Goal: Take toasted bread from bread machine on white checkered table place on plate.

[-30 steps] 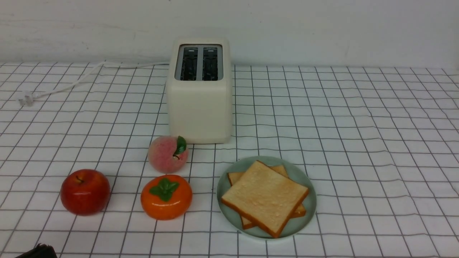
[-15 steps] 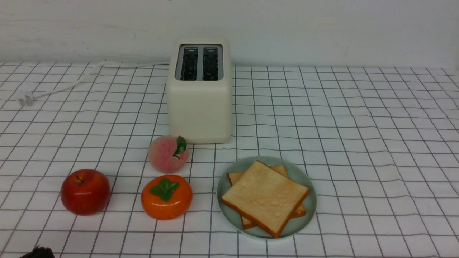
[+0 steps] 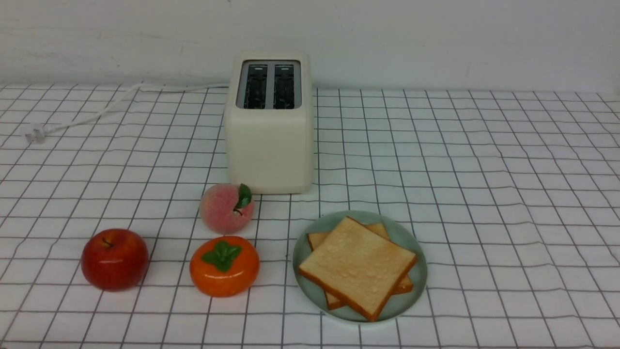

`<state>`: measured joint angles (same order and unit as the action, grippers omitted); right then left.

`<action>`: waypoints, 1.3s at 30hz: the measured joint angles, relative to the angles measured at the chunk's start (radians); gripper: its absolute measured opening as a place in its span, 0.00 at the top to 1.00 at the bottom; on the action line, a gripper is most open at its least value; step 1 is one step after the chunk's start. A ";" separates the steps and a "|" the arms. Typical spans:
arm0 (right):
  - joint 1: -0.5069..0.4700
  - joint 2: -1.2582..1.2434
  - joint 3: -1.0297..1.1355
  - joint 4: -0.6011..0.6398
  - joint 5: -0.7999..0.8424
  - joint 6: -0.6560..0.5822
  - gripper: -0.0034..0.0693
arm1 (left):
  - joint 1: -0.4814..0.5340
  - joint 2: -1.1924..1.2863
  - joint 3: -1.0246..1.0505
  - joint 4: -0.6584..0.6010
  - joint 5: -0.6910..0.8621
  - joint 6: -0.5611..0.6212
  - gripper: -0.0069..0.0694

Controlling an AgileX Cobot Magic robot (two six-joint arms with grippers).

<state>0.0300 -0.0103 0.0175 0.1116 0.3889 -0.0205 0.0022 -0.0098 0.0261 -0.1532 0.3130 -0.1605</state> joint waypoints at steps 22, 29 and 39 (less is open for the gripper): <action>0.000 0.000 0.000 0.000 0.000 0.000 0.92 | 0.000 0.000 0.004 -0.016 0.078 0.002 0.93; 0.000 0.000 0.000 0.000 0.000 0.000 0.91 | 0.000 0.000 0.004 -0.016 0.078 0.002 0.92; 0.000 0.000 0.000 0.000 0.000 0.000 0.90 | 0.000 0.000 0.004 -0.016 0.078 0.002 0.91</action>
<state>0.0300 -0.0103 0.0175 0.1116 0.3889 -0.0205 0.0022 -0.0098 0.0297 -0.1691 0.3905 -0.1584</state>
